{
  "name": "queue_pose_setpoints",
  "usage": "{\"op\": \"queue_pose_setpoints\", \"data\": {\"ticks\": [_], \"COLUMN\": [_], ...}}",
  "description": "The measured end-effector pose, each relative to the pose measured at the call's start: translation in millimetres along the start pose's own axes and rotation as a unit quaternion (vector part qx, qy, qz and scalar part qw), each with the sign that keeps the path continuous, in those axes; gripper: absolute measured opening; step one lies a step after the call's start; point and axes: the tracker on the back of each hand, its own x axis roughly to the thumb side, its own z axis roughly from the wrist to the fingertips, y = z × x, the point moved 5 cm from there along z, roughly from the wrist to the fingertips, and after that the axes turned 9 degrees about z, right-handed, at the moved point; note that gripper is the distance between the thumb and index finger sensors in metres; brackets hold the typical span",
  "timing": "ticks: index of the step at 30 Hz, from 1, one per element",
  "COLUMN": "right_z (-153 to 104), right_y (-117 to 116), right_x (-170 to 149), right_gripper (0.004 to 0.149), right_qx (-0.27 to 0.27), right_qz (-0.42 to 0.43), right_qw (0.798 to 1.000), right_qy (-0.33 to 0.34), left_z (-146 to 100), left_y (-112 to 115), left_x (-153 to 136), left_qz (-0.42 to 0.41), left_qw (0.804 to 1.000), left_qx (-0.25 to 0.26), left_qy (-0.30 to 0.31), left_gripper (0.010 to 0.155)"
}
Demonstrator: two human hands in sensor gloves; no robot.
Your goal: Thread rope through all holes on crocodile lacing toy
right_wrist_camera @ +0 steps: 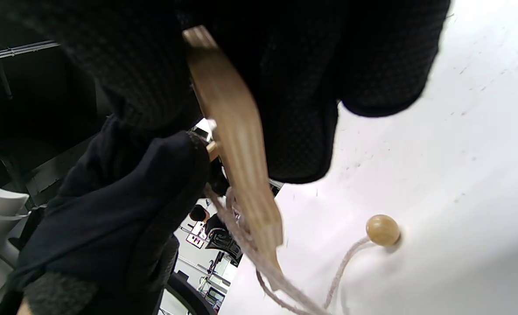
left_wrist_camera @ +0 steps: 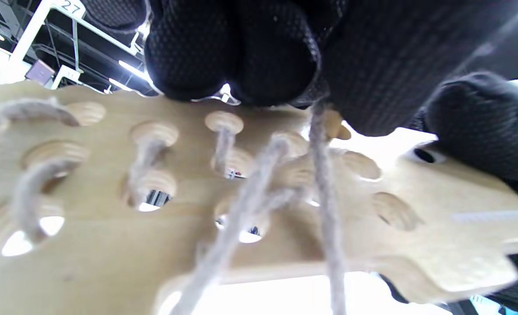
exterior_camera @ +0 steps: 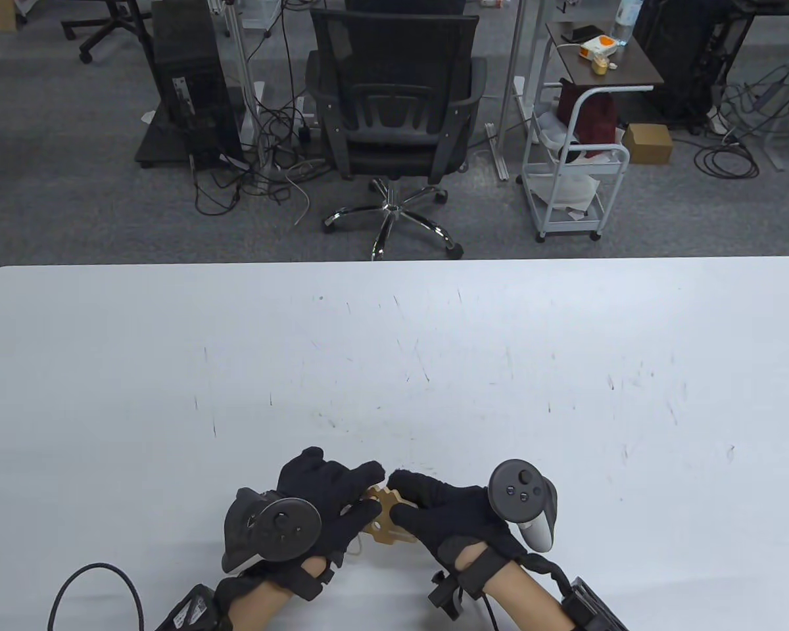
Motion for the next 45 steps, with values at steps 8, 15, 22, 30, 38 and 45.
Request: {"op": "queue_pose_setpoints", "data": {"ticks": [8,15,22,30,38,45], "right_z": [-0.6,-2.0,-2.3,-3.5,-4.9,-5.0], "right_y": [1.2,13.9,21.9,35.1,46.8,50.6], "right_x": [0.8,-3.1,-5.4,-7.7,-7.7,-9.6], "right_gripper": [0.054,0.052,0.051,0.049,0.049,0.048], "right_qx": [-0.009,-0.047,-0.061,-0.088,-0.107,-0.108], "right_qz": [0.005,-0.002,0.005,0.022,0.033,0.083], "right_qw": [1.0,0.999,0.998,0.996,0.993,0.99], "right_qy": [0.008,-0.008,-0.013,-0.02,-0.022,-0.023], "left_z": [0.3,-0.1,-2.3,-4.7,-5.5,-3.7], "left_y": [1.8,-4.1,-17.9,-27.2,-22.9,-5.8], "left_x": [-10.8,-16.5,-32.0,-62.8,-90.3,-108.0], "left_qz": [-0.025,-0.03,-0.042,-0.072,-0.09,-0.125], "left_qw": [0.999,0.999,0.996,0.988,0.98,0.973], "left_qx": [-0.005,0.009,0.038,0.058,0.046,0.013], "left_qy": [-0.029,-0.04,-0.069,-0.123,-0.17,-0.196], "left_gripper": [0.07,0.072,0.068,0.054,0.05,0.051]}}
